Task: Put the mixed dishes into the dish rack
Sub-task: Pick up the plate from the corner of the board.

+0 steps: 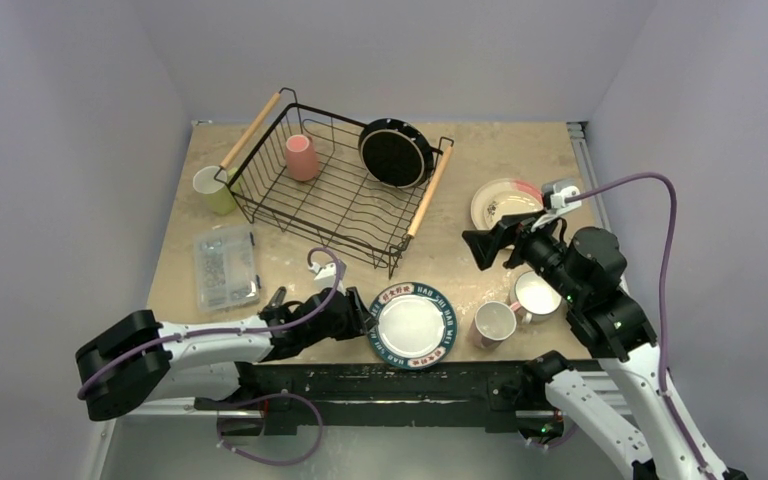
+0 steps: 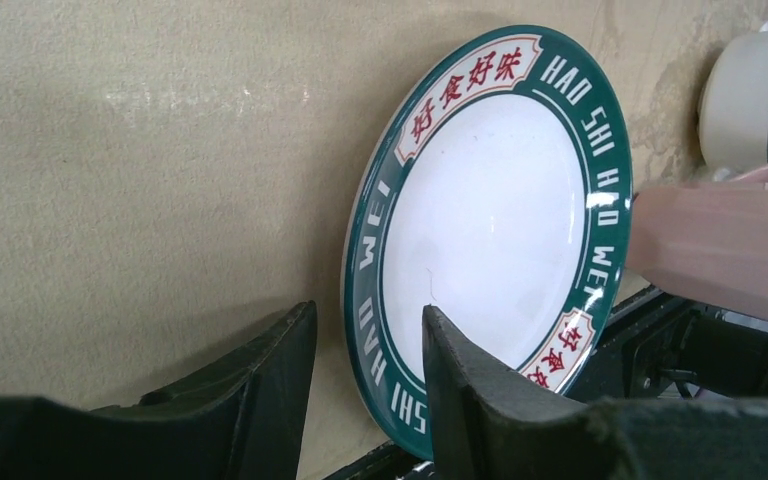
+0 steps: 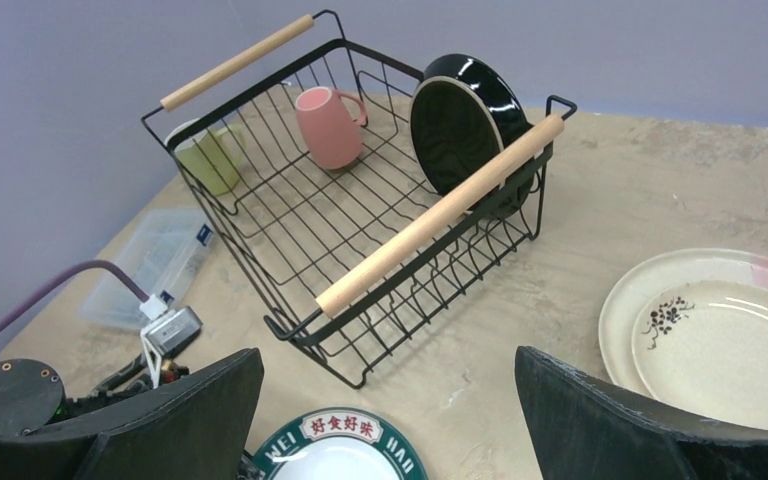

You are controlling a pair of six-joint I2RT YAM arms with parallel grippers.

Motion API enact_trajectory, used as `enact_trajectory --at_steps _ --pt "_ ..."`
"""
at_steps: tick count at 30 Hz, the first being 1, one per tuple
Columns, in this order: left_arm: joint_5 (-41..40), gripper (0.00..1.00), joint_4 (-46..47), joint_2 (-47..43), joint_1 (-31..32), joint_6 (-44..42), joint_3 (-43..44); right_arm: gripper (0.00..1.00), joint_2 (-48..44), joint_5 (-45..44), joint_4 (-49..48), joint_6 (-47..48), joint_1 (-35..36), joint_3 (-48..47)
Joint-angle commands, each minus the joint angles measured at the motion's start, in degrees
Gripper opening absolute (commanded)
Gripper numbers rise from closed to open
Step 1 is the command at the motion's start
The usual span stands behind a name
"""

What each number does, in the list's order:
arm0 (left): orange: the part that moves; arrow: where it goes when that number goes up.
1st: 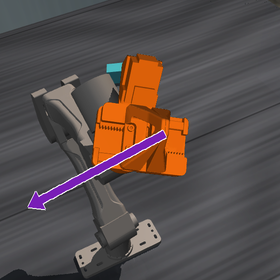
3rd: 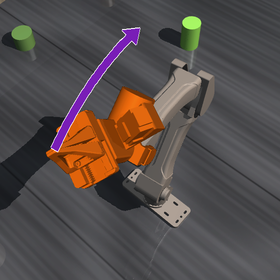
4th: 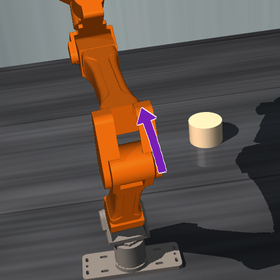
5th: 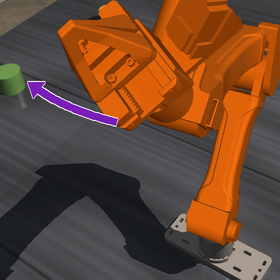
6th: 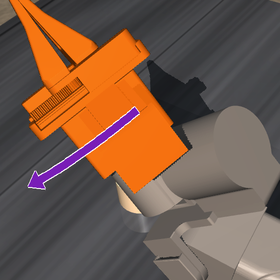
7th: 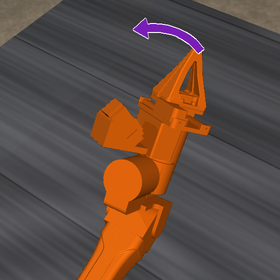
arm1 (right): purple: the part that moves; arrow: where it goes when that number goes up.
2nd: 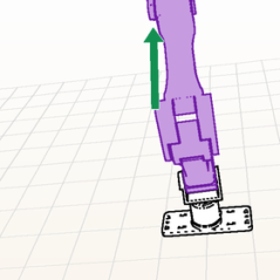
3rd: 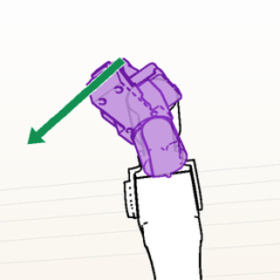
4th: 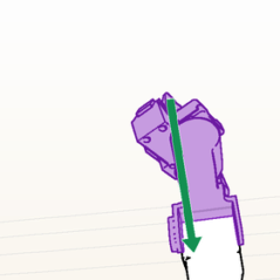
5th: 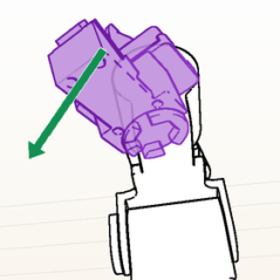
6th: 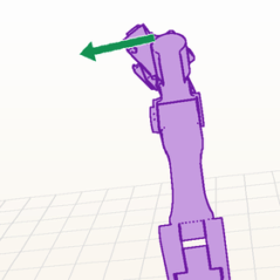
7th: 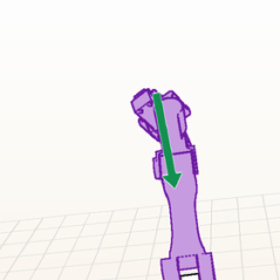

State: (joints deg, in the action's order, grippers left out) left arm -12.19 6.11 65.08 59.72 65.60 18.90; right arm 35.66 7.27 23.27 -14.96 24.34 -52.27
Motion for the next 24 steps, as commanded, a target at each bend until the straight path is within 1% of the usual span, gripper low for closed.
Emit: enact_trajectory --at_steps 1,7,10,12,16,19,21,23,24 --pt "-2.2 0.41 1.1 1.8 0.3 2.0 0.2 0.99 -0.6 1.9 -1.6 1.3 0.0 1.4" --pt "1.4 0.39 3.6 4.4 0.2 4.5 0.3 0.99 0.1 2.6 -1.8 2.6 -0.1 1.4" --pt "2.7 0.35 7.4 5.3 0.2 6.0 -1.2 0.99 0.4 2.9 -2.0 2.7 0.0 1.4" --pt "3.4 0.29 10.5 6.4 0.1 7.3 -2.2 0.99 0.4 3.4 -2.3 2.7 0.0 1.5" --pt "6.0 0.14 13.2 10.3 -0.8 8.0 -2.2 0.99 0.6 3.6 -2.3 2.7 0.0 1.9" --pt "8.0 0.05 15.2 11.5 -1.7 8.0 -2.6 0.99 0.9 3.5 -1.8 3.3 0.0 2.0" --pt "8.4 0.00 14.9 10.2 -2.4 7.9 -3.1 0.99 1.2 3.7 -1.6 3.8 0.0 2.1" --pt "8.1 0.00 11.2 7.2 -2.5 8.3 -3.1 0.99 1.6 4.0 -1.5 3.9 0.0 2.3" --pt "7.9 0.00 7.6 5.3 -2.6 9.4 -2.6 0.99 2.0 4.4 -1.4 4.2 0.0 2.3"
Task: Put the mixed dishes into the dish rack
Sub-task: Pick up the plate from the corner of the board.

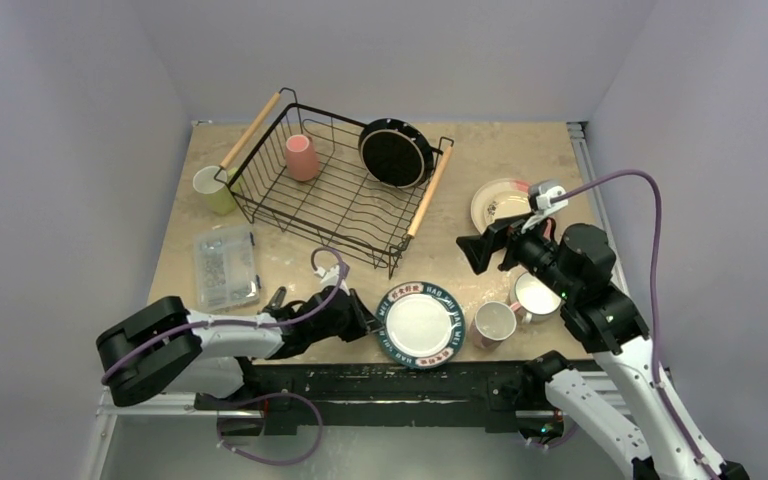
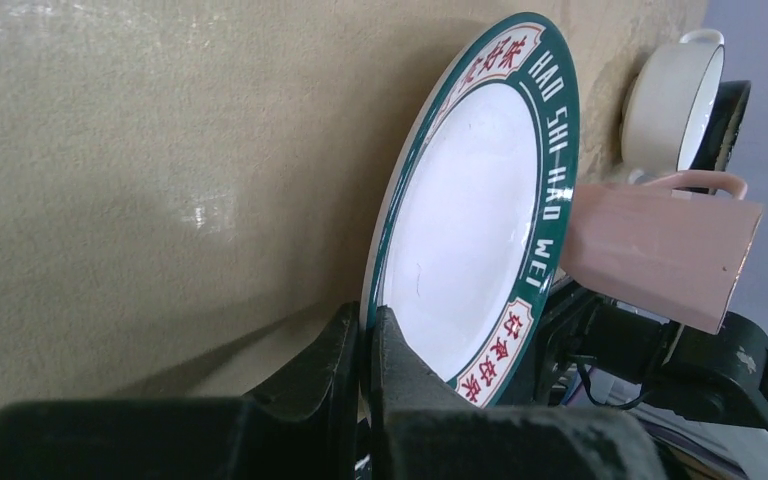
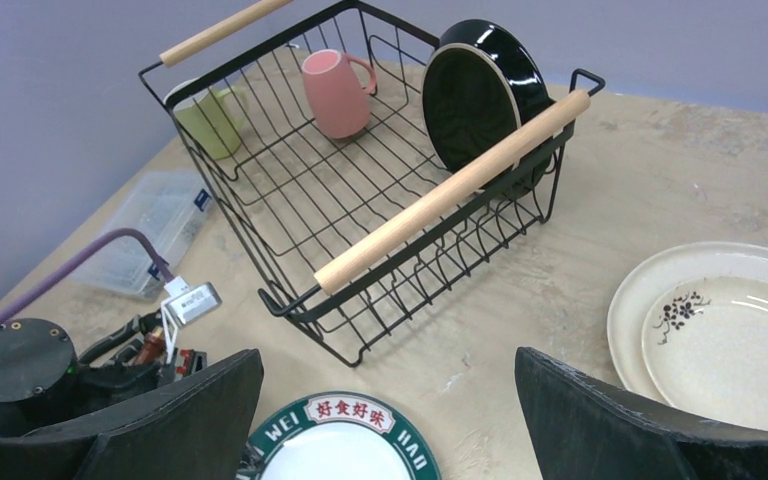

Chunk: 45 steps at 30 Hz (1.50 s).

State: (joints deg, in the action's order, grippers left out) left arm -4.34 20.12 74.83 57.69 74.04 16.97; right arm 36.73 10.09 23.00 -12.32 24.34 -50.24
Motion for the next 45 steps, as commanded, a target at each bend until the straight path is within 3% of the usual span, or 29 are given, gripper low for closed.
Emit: enact_trajectory --at_steps 1,6,11,13,16,20,24,30,37,45 --pt "-0.2 0.00 -10.8 -6.5 -0.7 2.5 0.1 0.99 1.5 2.0 -1.0 1.7 0.0 0.3" --pt "-1.7 0.00 -38.3 -14.7 -0.7 5.4 9.5 0.99 2.5 3.9 -1.7 2.8 0.1 1.3" --pt "-0.9 0.00 -50.9 -19.5 -0.7 6.8 15.0 0.97 5.1 6.3 -1.7 3.6 2.3 1.2" --pt "-0.8 0.00 -56.0 -21.3 -0.9 8.4 16.8 0.95 7.3 3.6 -0.4 4.9 7.6 0.0" --pt "-0.9 0.00 -62.4 -24.9 -1.6 10.8 18.6 0.94 9.2 -4.8 -0.5 6.8 21.3 -0.5" --pt "0.4 0.00 -64.9 -29.2 -3.0 14.0 18.3 0.86 10.3 -11.9 -4.1 8.0 36.6 1.0" --pt "2.9 0.00 -66.0 -31.8 -5.4 15.7 18.1 0.87 13.3 -23.1 -8.2 10.5 52.1 2.4" --pt "5.6 0.00 -69.4 -34.5 -8.4 16.5 20.0 0.88 27.1 -36.7 -11.5 14.1 69.1 0.7" --pt "7.3 0.00 -74.2 -34.2 -9.5 15.3 23.8 0.83 38.5 -55.1 -15.6 14.5 74.7 1.3" --pt "8.9 0.00 -77.0 -34.5 -10.1 16.3 26.0 0.64 42.2 -58.0 -21.6 16.7 75.2 3.2"
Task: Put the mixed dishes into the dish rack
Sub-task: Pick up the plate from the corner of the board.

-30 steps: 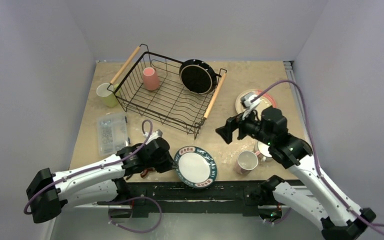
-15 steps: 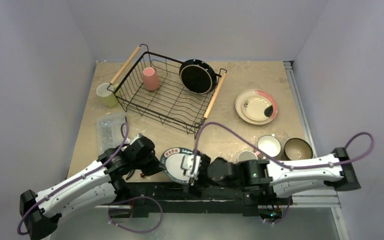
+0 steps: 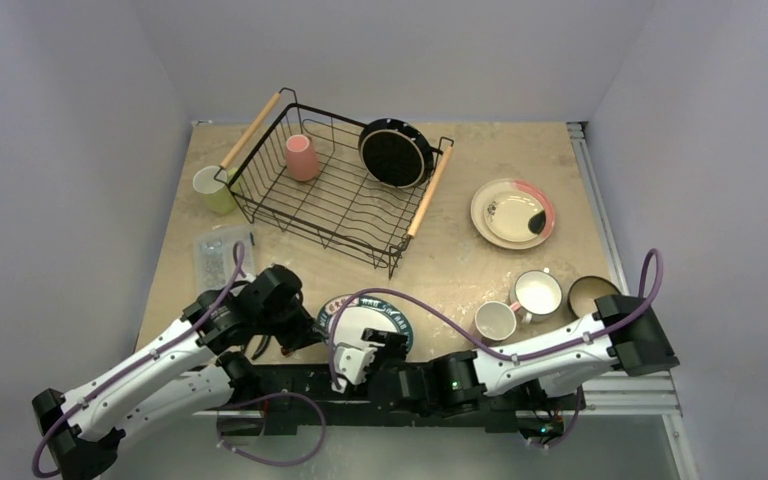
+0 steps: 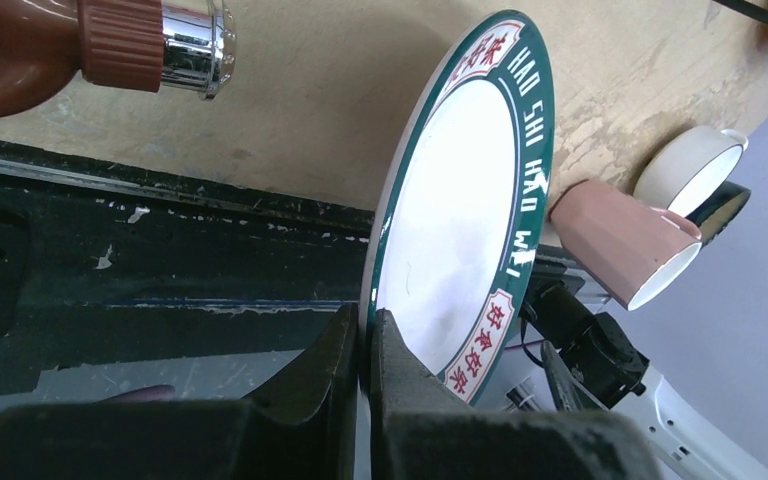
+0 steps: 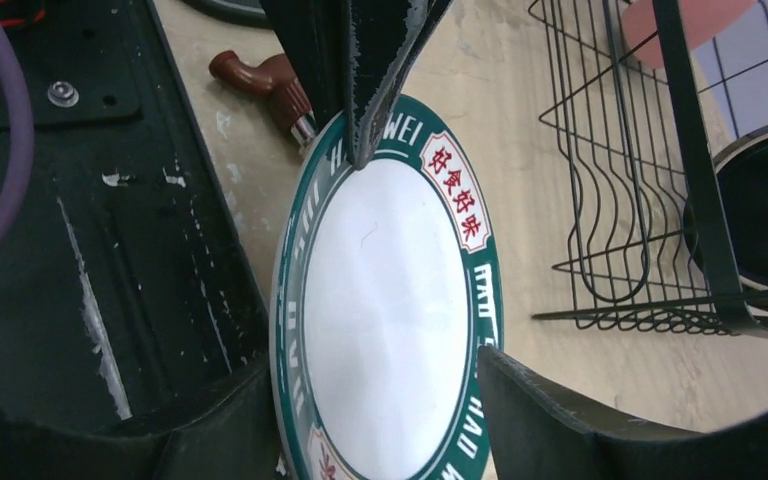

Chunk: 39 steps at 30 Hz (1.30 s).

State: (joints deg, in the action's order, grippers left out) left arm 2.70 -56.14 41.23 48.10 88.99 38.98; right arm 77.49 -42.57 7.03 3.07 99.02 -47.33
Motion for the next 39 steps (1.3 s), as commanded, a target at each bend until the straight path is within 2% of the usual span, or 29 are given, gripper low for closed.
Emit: enact_trajectory --at_steps 1,8,12,17,21,24,26,30,33,35,39 --pt "1.7 0.00 -1.3 -1.0 -0.5 1.7 4.3 0.63 2.3 -5.6 -5.6 1.4 0.6 0.2" --pt "2.3 0.00 -1.8 -1.9 -0.5 5.2 3.2 0.62 5.4 -7.0 -9.0 0.7 0.9 1.6" --pt "2.6 0.00 -1.8 -3.4 -0.5 7.5 2.5 0.54 6.5 -10.1 -9.5 0.5 1.0 1.0" --pt "0.9 0.00 -0.3 -10.0 -0.5 13.3 -1.1 0.29 5.5 -8.9 -13.1 2.6 1.0 1.8" --pt "-0.6 0.00 -0.2 -14.4 -0.5 15.5 -2.9 0.03 4.8 -7.3 -14.5 4.5 1.0 1.2" --pt "-1.4 0.00 -1.2 -16.0 -0.5 15.6 -2.7 0.00 4.1 -5.6 -15.9 6.1 0.9 0.7" --pt "-2.3 0.16 -2.5 -17.0 -0.5 15.7 -2.0 0.00 3.3 -5.1 -16.9 6.9 1.0 0.4" --pt "-6.9 0.61 -5.2 -19.6 -0.5 14.0 1.3 0.00 0.1 -1.6 -19.2 8.4 1.0 0.4" --pt "-11.7 0.85 -7.1 -20.6 -0.5 8.6 5.8 0.00 -2.9 1.9 -20.6 9.5 0.8 0.7" --pt "-14.5 0.92 -6.8 -20.7 -0.5 2.8 9.6 0.00 -4.6 3.4 -20.0 9.8 0.6 0.2" --pt "-18.8 0.93 -4.2 -20.6 -0.5 -12.3 20.0 0.00 -9.1 8.6 -18.8 9.3 -1.7 -1.9"
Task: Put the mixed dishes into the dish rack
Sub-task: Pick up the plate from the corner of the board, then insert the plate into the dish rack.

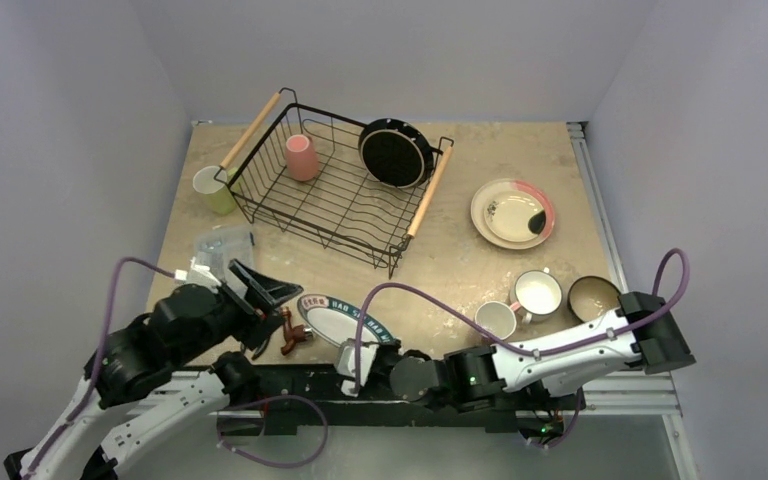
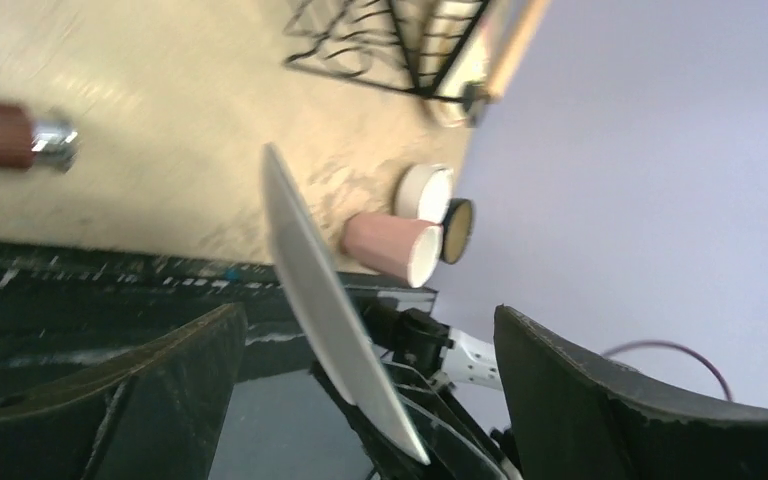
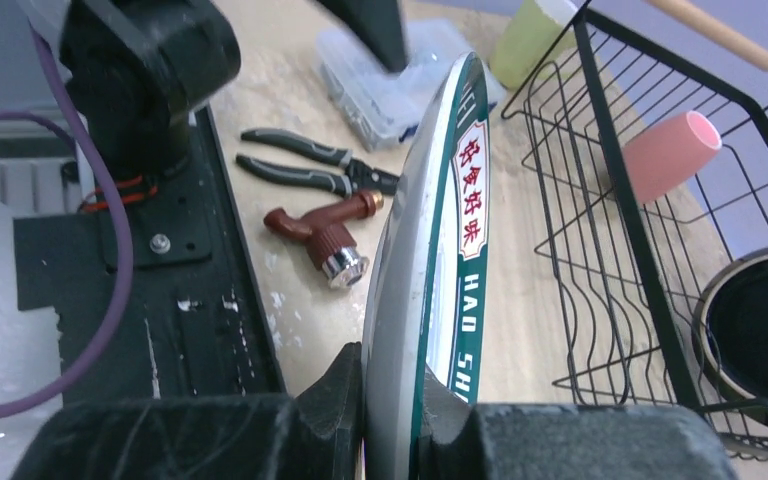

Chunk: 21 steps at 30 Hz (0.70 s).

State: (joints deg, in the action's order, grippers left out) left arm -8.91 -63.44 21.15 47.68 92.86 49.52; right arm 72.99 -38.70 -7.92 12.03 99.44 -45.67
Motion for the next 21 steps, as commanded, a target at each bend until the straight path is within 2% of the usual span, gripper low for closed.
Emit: enact_trajectory --at_steps 1,6,12,16,21 --pt "-7.9 0.93 3.5 -0.6 -0.1 -19.6 11.8 0.00 -5.9 6.3 -3.6 0.0 -3.2 -4.2" --pt "-10.0 0.94 7.3 -1.7 -0.1 -35.7 19.8 0.00 -10.8 18.2 -2.6 -3.6 -12.5 -9.0" --pt "-5.6 0.94 13.8 -1.3 -0.1 -51.0 23.3 0.00 -10.5 28.5 -3.6 -5.3 -24.2 -17.0" --pt "-3.1 0.94 17.8 1.5 -0.1 -57.0 23.6 0.00 -6.3 36.3 -3.9 -7.4 -33.4 -23.3" --pt "-1.7 0.94 20.7 7.5 -0.1 -61.8 24.7 0.00 3.3 48.4 1.4 -7.5 -45.0 -34.5"
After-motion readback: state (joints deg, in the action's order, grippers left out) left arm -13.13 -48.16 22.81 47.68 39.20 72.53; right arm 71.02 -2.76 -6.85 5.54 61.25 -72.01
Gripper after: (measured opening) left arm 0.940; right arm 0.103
